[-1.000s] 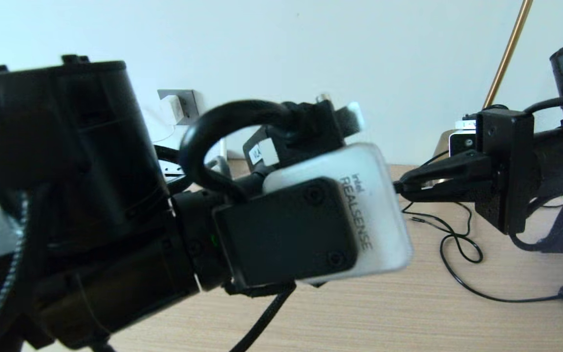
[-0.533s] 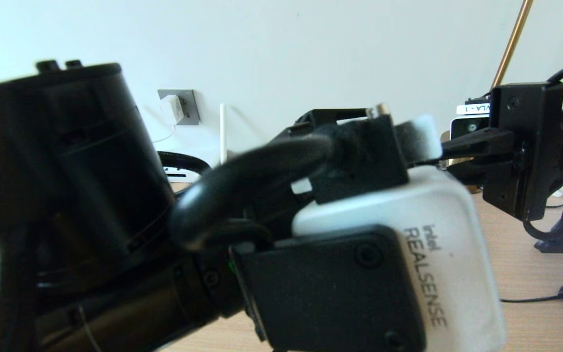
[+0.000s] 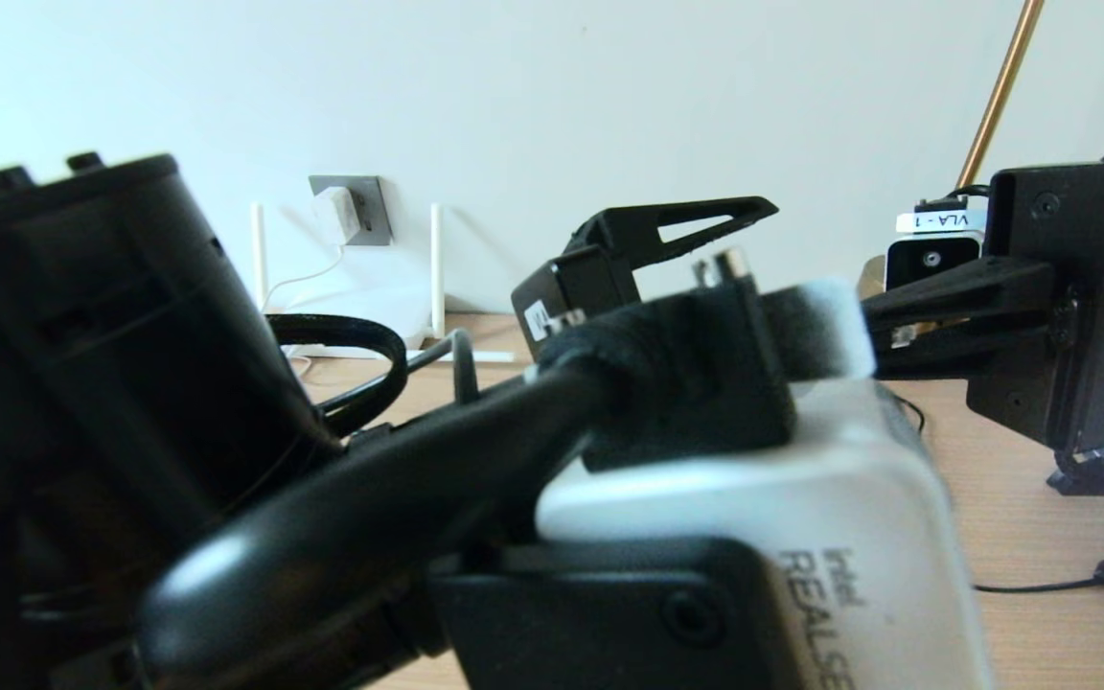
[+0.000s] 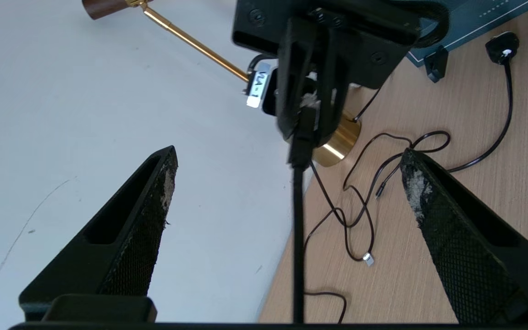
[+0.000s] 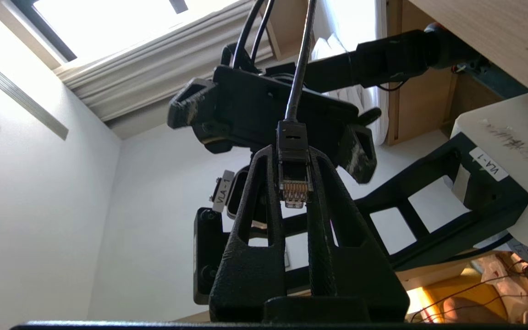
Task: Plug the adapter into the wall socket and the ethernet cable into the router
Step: Align cable and router interface
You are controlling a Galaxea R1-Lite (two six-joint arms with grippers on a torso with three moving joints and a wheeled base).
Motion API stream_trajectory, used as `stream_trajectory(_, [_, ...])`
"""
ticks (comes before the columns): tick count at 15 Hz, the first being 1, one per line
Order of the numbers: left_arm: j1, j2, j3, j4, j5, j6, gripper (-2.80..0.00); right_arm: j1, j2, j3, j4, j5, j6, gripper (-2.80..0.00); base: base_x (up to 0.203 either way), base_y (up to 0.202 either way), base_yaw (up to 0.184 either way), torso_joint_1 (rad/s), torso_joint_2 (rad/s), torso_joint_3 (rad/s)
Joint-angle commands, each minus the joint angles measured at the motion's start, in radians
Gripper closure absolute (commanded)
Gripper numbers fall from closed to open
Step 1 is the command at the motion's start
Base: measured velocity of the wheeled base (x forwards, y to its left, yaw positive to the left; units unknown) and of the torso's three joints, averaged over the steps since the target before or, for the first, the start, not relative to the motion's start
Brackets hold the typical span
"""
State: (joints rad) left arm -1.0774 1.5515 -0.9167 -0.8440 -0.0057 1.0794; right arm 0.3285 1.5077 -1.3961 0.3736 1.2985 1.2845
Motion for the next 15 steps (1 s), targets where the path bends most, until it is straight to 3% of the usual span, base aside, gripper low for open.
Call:
stream_trajectory(1, [0.001,-0.002,0.01,-0.009,0.0,0.007,-2.8,0.001,-0.002,0.006,0.002,0.014,0.007,0.0,0.0,0.0,0.0,0.0,0.0,0.0])
stream_trajectory(15, [-0.001,0.009,0.01,-0.033,0.003,0.014,-2.8,0.027,-0.004,0.012,0.002,0.042,0.004,0.0,0.0,0.0,0.0,0.0,0.0,0.0])
